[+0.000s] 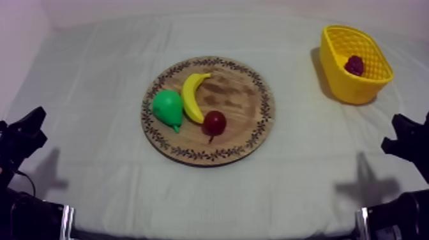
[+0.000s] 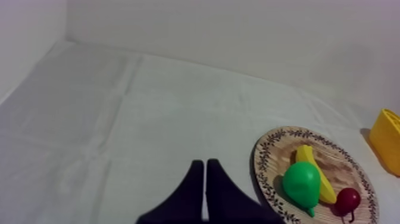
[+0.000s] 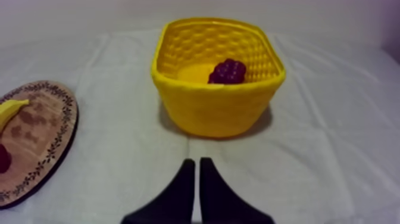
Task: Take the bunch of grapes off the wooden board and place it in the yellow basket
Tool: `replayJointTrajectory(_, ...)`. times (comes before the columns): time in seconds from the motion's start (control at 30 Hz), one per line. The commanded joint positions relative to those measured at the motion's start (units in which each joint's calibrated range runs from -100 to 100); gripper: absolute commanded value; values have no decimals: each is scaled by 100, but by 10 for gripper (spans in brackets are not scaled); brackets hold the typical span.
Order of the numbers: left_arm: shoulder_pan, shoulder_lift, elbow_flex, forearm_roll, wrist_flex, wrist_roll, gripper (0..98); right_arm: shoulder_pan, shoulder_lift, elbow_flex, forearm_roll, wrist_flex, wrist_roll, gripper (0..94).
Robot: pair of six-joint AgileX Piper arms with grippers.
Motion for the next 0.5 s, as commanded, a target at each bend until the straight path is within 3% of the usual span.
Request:
replayJointTrajectory(0.0,-2,0,-2,1,0,0,1,-5,-7,3,14,35,219,5)
replayJointTrajectory(0.23,-2,0,-2,1,0,0,1,-10,-17,3,17,81,768,4)
replayJointTrajectory(0.47,-2,0,-2,1,0,0,1,-10,-17,3,17,85,830,4)
